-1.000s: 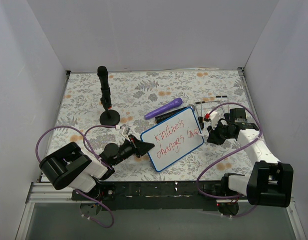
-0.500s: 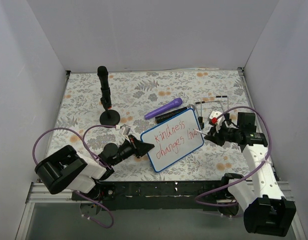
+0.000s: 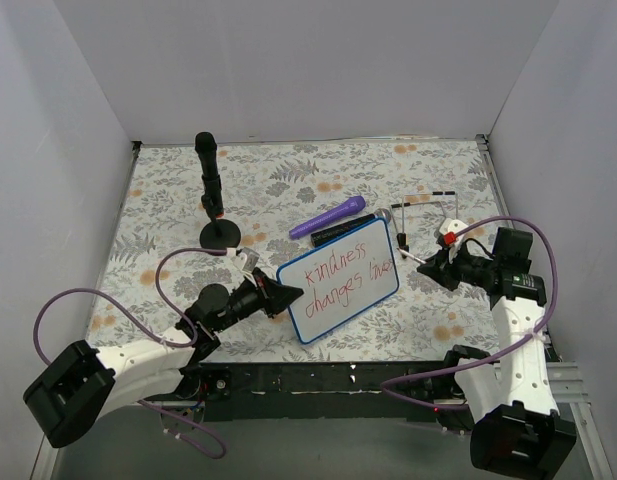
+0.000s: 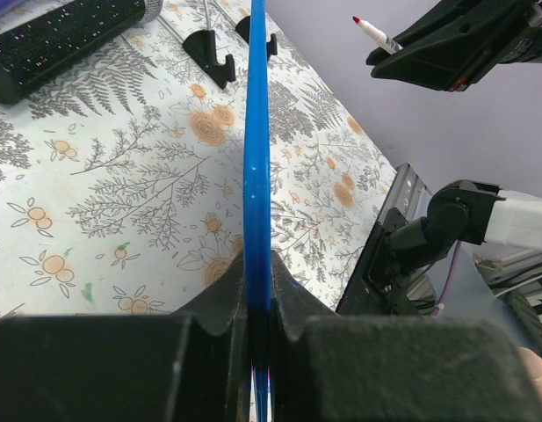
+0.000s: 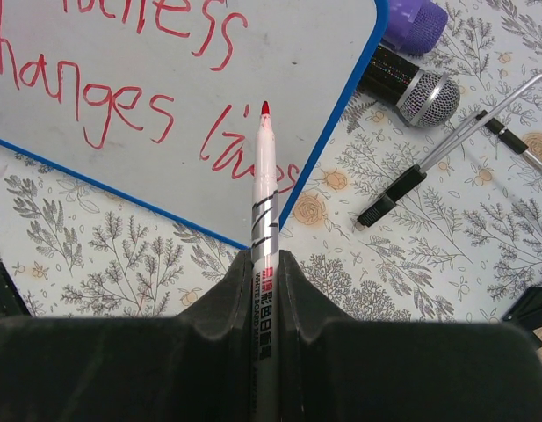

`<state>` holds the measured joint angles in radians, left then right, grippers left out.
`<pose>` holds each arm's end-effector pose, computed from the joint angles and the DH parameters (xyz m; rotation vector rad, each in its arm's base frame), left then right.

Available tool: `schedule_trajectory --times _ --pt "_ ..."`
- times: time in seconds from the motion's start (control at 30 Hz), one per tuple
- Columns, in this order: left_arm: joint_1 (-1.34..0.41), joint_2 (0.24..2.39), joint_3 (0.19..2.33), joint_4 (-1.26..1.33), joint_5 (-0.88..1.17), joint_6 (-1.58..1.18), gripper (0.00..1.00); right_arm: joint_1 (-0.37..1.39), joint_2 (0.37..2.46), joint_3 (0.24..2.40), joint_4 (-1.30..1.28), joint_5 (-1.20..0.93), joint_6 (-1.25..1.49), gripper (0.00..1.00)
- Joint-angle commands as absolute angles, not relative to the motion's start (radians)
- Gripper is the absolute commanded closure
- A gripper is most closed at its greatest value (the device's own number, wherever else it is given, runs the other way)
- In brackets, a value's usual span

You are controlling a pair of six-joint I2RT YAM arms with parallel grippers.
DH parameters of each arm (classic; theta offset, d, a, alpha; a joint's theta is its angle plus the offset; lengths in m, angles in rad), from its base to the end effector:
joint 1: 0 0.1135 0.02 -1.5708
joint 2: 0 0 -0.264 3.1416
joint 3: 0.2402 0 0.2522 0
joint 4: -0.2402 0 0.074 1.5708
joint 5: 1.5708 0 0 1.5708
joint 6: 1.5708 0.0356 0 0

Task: Write a sentence on the whiteboard
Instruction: Write a sentence on the whiteboard, then put down the whiteboard on the whiteboard stand.

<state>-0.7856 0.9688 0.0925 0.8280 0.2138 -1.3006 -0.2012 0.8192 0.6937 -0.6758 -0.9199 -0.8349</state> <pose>0.1234 -0.1341 0.1760 -0.3009 1.9180 -1.6943 0.1593 -0.0036 0.2666 -1.0105 1.7863 0.4625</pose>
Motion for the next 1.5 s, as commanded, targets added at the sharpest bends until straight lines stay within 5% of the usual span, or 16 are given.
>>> schedule_trajectory --times 0.0,0.83,1.47 --pt "-0.77 0.884 0.178 0.73 0.176 -1.237 1.0 -0.218 0.799 0.706 -0.644 -0.957 -0.805 0.99" --pt "-0.624 1.19 0.593 0.79 0.411 -1.169 1.0 -0.342 0.752 0.683 -0.517 -0.914 -0.635 0.99" --pt "-0.597 1.825 1.109 0.991 0.635 -1.293 1.0 -0.38 0.853 0.887 -0.888 -1.339 -0.989 0.99"
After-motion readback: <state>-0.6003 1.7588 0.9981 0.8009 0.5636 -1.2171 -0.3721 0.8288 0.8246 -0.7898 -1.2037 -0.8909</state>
